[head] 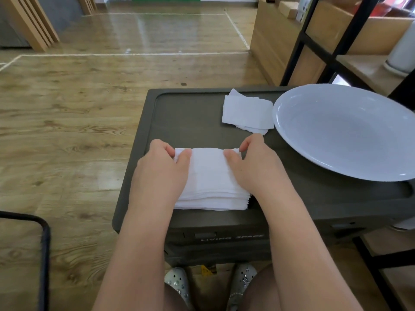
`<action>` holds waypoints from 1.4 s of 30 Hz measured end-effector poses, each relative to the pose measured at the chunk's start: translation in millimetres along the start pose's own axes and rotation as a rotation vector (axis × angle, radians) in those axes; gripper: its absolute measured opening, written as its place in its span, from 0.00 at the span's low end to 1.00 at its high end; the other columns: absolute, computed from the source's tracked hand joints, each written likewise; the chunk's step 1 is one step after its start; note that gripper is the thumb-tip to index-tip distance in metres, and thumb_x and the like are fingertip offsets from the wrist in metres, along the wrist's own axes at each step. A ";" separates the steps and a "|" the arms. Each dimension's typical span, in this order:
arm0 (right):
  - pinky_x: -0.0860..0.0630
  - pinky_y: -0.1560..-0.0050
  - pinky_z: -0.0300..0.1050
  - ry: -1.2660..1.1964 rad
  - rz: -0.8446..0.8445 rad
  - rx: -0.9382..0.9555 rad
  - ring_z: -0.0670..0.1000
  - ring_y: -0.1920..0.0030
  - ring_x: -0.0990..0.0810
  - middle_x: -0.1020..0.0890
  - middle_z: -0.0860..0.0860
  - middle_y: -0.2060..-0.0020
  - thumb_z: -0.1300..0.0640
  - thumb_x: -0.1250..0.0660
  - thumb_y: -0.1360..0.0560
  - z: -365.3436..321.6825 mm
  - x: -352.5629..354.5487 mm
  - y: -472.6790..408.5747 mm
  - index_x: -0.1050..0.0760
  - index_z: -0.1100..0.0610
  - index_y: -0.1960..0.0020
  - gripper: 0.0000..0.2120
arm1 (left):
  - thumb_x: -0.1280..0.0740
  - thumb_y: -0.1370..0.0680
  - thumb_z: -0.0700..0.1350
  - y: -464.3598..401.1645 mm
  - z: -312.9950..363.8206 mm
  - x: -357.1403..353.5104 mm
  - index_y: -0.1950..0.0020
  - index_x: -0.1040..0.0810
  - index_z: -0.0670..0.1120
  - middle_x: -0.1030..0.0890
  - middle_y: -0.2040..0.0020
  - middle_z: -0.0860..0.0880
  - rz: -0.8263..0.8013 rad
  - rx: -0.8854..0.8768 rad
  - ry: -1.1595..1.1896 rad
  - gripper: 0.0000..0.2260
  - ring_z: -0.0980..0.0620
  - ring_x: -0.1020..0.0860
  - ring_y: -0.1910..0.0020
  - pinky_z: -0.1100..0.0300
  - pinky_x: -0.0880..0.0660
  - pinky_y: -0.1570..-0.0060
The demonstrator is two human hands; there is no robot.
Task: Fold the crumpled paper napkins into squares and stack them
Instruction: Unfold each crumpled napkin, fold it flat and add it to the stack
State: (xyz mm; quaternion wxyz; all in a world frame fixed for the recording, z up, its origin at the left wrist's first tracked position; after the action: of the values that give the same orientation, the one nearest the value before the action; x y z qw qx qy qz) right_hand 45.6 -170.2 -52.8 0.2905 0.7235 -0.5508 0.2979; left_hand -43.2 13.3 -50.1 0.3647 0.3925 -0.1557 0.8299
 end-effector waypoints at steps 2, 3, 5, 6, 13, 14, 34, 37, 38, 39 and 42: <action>0.37 0.70 0.38 -0.013 -0.002 -0.006 0.42 0.65 0.30 0.28 0.45 0.64 0.46 0.39 0.22 0.2 0.5 0.5 0.36 0.53 0.49 0.12 | 0.38 0.22 0.57 0.4 -0.8 1.2 0.49 0.31 0.50 0.28 0.61 0.56 0.008 0.014 0.026 0.12 0.53 0.28 0.61 0.59 0.36 0.68; 0.36 0.70 0.38 -0.020 0.003 -0.007 0.42 0.65 0.30 0.27 0.46 0.64 0.46 0.39 0.22 0.4 1.8 1.1 0.35 0.53 0.49 0.12 | 0.37 0.23 0.57 1.2 -0.7 2.6 0.49 0.31 0.50 0.29 0.61 0.57 0.021 0.018 0.037 0.12 0.54 0.29 0.62 0.60 0.37 0.69; 0.34 0.68 0.37 -0.037 0.023 0.000 0.43 0.64 0.28 0.26 0.45 0.64 0.46 0.37 0.23 -0.5 5.9 2.5 0.34 0.52 0.49 0.11 | 0.38 0.22 0.57 3.1 -0.1 4.9 0.49 0.30 0.50 0.29 0.61 0.57 0.040 0.024 0.045 0.12 0.56 0.30 0.63 0.60 0.38 0.70; 0.34 0.68 0.35 -0.036 0.034 0.008 0.42 0.63 0.28 0.26 0.45 0.64 0.45 0.37 0.24 -1.5 8.1 3.1 0.33 0.51 0.49 0.11 | 0.38 0.22 0.57 3.7 -0.1 5.1 0.50 0.30 0.49 0.29 0.62 0.57 0.041 0.027 0.048 0.12 0.55 0.30 0.63 0.60 0.38 0.70; 0.34 0.57 0.39 0.078 0.231 0.152 0.46 0.57 0.27 0.24 0.46 0.60 0.50 0.35 0.24 -36.9 45.7 -22.0 0.25 0.52 0.54 0.06 | 0.48 0.19 0.58 2.5 2.6 12.9 0.57 0.29 0.47 0.27 0.64 0.52 0.030 0.000 0.161 0.17 0.56 0.30 0.66 0.58 0.40 0.71; 0.34 0.56 0.40 0.120 0.226 0.166 0.48 0.55 0.26 0.23 0.47 0.58 0.52 0.35 0.24 -44.3 45.2 -32.4 0.24 0.54 0.55 0.06 | 0.49 0.19 0.58 3.5 2.6 16.2 0.59 0.31 0.48 0.28 0.64 0.52 0.042 0.001 0.187 0.18 0.56 0.31 0.66 0.58 0.40 0.71; 0.27 0.61 0.45 0.296 0.223 0.144 0.56 0.56 0.21 0.19 0.55 0.58 0.60 0.43 0.24 -60.3 28.7 -90.8 0.20 0.61 0.54 0.13 | 0.50 0.19 0.60 -0.6 -3.2 43.9 0.49 0.23 0.47 0.19 0.55 0.50 0.166 -0.030 0.325 0.22 0.49 0.26 0.54 0.56 0.35 0.57; 0.26 0.56 0.42 0.055 0.262 0.207 0.47 0.59 0.23 0.17 0.50 0.57 0.57 0.38 0.24 -68.9 55.1 -74.0 0.18 0.57 0.51 0.11 | 0.49 0.19 0.60 1.8 1.2 45.6 0.50 0.23 0.47 0.20 0.56 0.51 0.156 -0.049 0.381 0.22 0.49 0.24 0.55 0.55 0.34 0.60; 0.26 0.57 0.40 -0.059 0.256 0.225 0.44 0.61 0.23 0.17 0.48 0.59 0.56 0.37 0.24 -72.3 63.7 -62.9 0.18 0.54 0.51 0.09 | 0.49 0.19 0.59 3.0 3.5 45.9 0.52 0.23 0.47 0.20 0.58 0.51 0.146 -0.063 0.404 0.21 0.49 0.24 0.56 0.55 0.33 0.62; 0.25 0.58 0.39 -0.206 0.237 0.242 0.42 0.62 0.22 0.17 0.47 0.61 0.55 0.36 0.24 -75.7 69.4 -52.7 0.18 0.53 0.52 0.08 | 0.48 0.19 0.59 4.4 6.4 45.9 0.53 0.23 0.48 0.20 0.59 0.51 0.137 -0.080 0.436 0.20 0.49 0.23 0.57 0.56 0.32 0.64; 0.19 0.54 0.39 -0.627 0.079 0.300 0.43 0.60 0.17 0.14 0.47 0.60 0.57 0.33 0.24 -89.2 75.0 -17.2 0.18 0.54 0.53 0.05 | 0.46 0.20 0.59 8.6 16.5 45.5 0.55 0.23 0.49 0.21 0.61 0.52 0.097 -0.111 0.594 0.18 0.51 0.22 0.59 0.58 0.29 0.62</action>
State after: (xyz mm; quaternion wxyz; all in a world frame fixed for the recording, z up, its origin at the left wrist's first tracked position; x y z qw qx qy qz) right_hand 68.5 -146.3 60.3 -0.0140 0.7927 -0.5908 0.1495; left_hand -60.0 20.5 -4.4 0.3750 0.1043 -0.1062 0.9150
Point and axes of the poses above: each hand's wrist, its own y-axis away from the middle knuckle, its own x-axis out of the back of the hand, z = x × y, the point moved 9 cm from there along -y, towards the middle knuckle
